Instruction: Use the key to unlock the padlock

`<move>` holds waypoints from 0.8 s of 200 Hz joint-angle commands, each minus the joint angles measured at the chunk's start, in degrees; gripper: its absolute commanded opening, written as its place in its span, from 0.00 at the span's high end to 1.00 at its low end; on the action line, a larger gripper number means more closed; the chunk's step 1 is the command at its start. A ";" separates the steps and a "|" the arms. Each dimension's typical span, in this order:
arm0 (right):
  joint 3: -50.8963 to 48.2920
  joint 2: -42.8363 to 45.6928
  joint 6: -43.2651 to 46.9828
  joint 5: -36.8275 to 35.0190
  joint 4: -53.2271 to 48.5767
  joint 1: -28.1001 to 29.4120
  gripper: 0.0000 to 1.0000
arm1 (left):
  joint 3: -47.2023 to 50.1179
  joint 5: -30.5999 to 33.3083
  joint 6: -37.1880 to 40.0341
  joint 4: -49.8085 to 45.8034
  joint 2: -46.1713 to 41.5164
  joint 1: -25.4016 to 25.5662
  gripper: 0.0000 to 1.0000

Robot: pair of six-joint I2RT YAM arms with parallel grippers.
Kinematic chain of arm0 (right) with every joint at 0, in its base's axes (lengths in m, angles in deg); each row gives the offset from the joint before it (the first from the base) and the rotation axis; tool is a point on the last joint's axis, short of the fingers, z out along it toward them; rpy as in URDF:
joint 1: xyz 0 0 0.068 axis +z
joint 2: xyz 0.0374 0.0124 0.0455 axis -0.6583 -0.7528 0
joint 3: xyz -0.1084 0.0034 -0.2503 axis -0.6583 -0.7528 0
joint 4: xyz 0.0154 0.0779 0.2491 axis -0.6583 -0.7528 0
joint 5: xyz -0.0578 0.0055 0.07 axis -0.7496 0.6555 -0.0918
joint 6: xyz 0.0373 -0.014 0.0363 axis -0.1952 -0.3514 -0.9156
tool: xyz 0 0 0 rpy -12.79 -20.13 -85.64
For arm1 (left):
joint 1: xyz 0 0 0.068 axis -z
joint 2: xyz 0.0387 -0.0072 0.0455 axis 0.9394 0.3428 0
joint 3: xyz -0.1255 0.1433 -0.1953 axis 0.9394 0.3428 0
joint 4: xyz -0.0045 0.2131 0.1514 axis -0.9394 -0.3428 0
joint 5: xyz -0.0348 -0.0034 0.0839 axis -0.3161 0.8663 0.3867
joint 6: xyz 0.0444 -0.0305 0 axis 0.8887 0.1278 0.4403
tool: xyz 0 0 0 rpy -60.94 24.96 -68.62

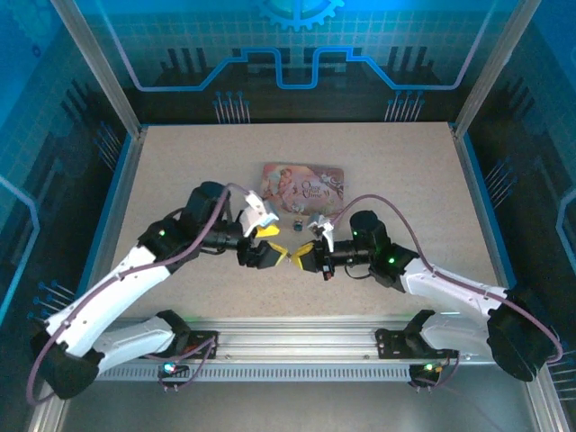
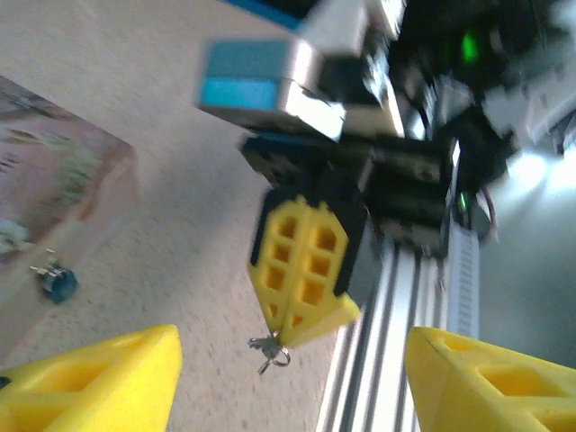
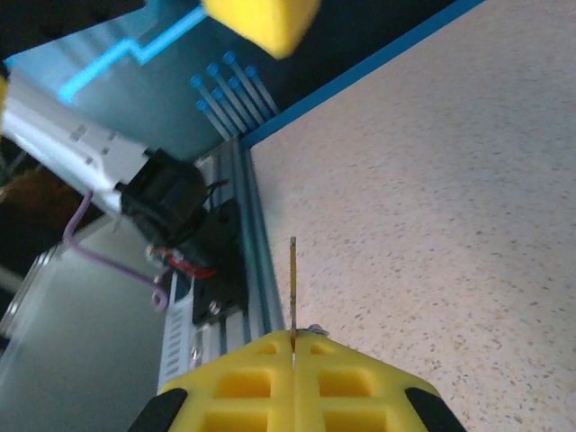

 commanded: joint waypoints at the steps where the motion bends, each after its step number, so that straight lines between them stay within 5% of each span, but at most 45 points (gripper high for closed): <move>1: -2.75 2.11 -7.00 -7.09 11.94 -0.30 1.00 | 6.18 1.11 -14.34 16.29 -2.82 -2.10 0.33; 64: -4.89 4.64 -10.58 -10.56 17.73 -0.63 1.00 | 17.89 -5.42 -26.85 38.46 -0.93 -2.15 0.47; 160: -4.79 4.90 -12.66 -9.27 19.40 -0.96 1.00 | 20.31 -11.04 -29.46 45.99 1.45 -2.75 0.55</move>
